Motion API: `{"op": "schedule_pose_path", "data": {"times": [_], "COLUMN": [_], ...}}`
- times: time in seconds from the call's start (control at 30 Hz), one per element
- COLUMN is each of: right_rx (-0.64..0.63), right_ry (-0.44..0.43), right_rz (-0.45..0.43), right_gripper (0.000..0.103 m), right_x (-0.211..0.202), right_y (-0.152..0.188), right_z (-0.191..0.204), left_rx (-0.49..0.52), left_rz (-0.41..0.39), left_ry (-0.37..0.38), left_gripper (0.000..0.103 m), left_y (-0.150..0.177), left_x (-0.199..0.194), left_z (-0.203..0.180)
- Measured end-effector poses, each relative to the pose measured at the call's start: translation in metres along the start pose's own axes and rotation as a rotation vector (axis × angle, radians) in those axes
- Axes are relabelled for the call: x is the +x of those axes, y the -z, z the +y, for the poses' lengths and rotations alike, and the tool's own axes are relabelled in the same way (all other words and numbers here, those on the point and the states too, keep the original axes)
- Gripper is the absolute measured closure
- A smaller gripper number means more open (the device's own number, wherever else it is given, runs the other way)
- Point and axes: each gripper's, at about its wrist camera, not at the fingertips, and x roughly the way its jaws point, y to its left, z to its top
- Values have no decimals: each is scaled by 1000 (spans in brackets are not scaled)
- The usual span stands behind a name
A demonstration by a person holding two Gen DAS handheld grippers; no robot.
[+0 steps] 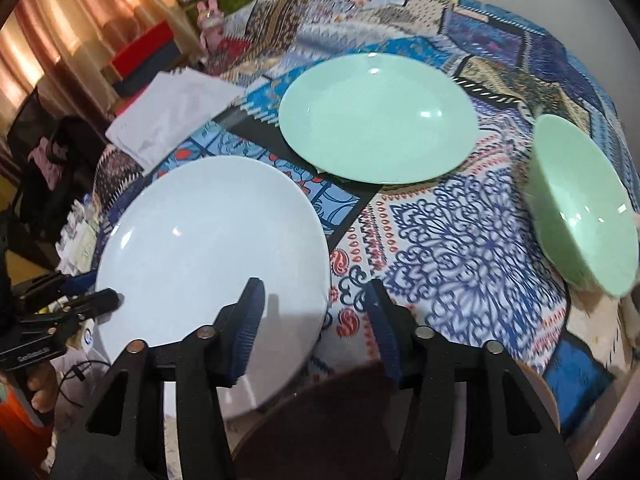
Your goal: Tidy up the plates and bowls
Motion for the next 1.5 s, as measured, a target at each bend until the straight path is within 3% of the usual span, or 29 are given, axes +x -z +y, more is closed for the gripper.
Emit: {"op": "schedule_pose_path", "data": {"times": [0.2,0.63,1.0,1.5], "right_rx": [-1,-18,12,-10], "right_ry": [-14,-67,-46,-37], "right_rz": [63,94,64,-93], "right_gripper": [66,66,70,73], "right_x": [16,30,21,-27], "right_y": [-7,-14,-9,3], "right_z": [-2,9,10,18], "left_rx": [24,26,-18,27], "left_rz": [12,25,-14,-121], "left_ry": [24,66,29,-8], "left_gripper": [68,68,68,68], "left_y": [-1,-3,-4,-7], "left_x": [4,10,3,-35], "left_z": [-7,-13,-11,-27]}}
